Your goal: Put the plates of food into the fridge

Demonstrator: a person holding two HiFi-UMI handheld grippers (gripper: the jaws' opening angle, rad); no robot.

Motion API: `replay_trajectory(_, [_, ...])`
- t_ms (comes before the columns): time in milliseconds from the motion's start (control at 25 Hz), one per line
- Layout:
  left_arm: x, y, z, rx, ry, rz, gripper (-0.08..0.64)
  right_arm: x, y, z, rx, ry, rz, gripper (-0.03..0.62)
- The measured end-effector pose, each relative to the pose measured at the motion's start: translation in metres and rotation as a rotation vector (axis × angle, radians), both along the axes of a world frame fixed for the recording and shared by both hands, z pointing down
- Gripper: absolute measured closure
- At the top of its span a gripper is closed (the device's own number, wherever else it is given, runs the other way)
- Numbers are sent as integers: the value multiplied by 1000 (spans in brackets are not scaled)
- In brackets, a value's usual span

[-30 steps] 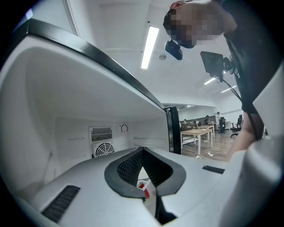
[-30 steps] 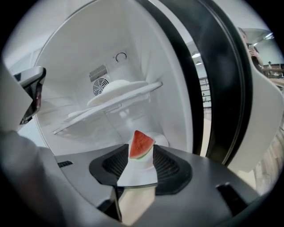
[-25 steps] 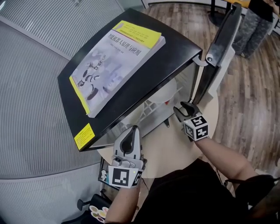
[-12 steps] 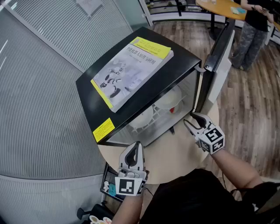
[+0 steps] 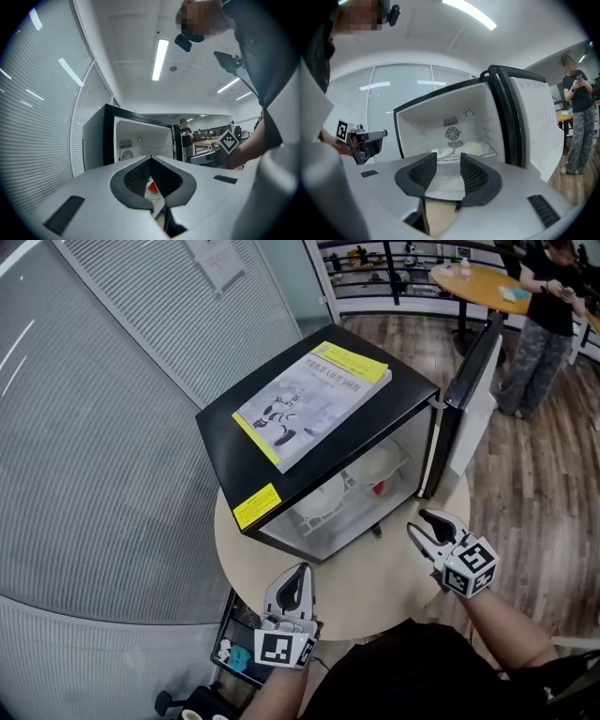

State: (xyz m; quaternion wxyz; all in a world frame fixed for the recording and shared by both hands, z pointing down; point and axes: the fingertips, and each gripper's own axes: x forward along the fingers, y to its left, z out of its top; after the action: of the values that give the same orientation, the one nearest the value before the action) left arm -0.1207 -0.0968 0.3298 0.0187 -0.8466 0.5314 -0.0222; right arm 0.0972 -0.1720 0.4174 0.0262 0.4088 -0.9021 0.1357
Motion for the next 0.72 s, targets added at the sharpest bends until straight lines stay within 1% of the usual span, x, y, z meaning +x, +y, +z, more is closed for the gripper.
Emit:
replay_trajectory(120, [1,7,0,4,1,7,558,0,13,-10,32,9,5,456])
replay_trajectory(240, [-2,10,-9,29,1,1,558,0,20,-19,74,36,7,493])
replay_trajectory(320, [-5,8,-17,51,1,-5,558,1,21,-23,86,45,12,514])
replay_trajectory(480, [-12,7,-29,81,1,-18,558,0,20,-26,78,45,32,552])
replay_trajectory(600, [-16,7,-28,83,4,-20,558,3,19,-22,52,34,57,560])
replay_trajectory(720, [-21,6,-25,80,7,-26,558,4,13,-20,52,42,71,582])
